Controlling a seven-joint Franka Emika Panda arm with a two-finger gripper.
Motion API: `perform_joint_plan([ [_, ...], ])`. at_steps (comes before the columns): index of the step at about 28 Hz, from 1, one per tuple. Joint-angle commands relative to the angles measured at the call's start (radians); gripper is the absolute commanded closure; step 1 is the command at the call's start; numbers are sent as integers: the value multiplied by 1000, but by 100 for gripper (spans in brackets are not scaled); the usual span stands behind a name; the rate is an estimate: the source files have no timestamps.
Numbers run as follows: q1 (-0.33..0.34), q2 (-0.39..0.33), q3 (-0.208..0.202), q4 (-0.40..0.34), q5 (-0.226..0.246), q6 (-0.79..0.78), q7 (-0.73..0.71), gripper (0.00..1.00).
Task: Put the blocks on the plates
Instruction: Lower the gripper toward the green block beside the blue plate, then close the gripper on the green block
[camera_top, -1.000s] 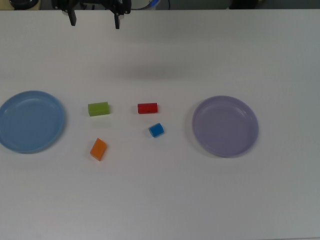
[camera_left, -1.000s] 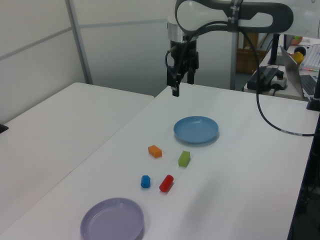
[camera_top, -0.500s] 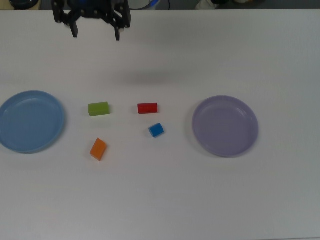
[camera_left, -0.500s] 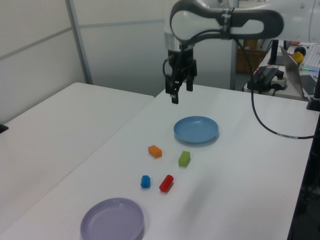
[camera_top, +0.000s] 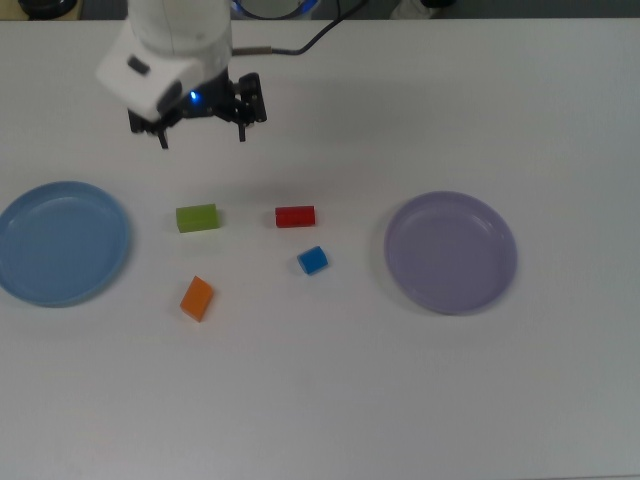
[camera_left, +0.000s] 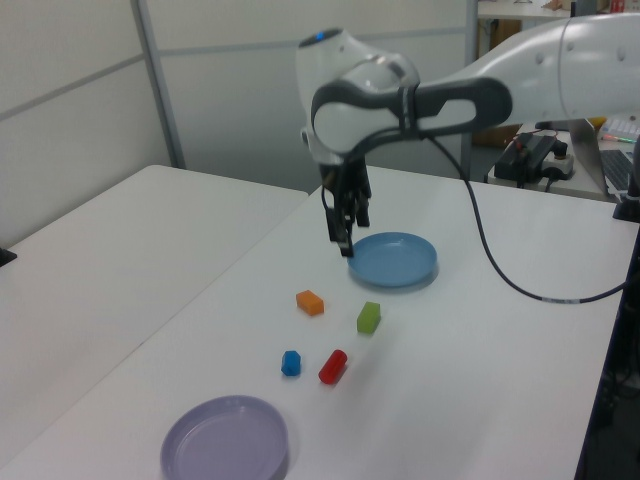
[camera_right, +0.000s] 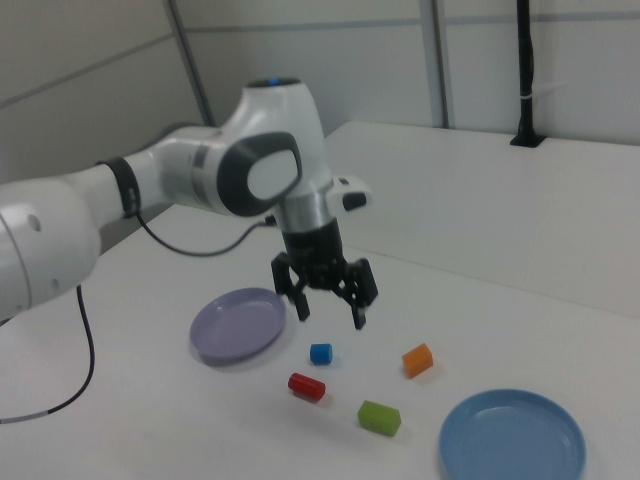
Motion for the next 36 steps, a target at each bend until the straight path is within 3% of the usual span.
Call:
perform_joint_plan([
  [1, -3, 42, -4, -55, -14, 32, -141, 0],
  [6, -8, 105, -6, -82, -5, 110, -125, 0],
  [14, -25, 129, -12, -196, -4, 323, -18, 0],
  [31, -51, 192, -17, -200, -22, 380, 19, 0],
  [33, -51, 201, -17, -202, -27, 380, 19, 6],
  [36, -49, 201, -17, -202, -30, 380, 19, 31],
])
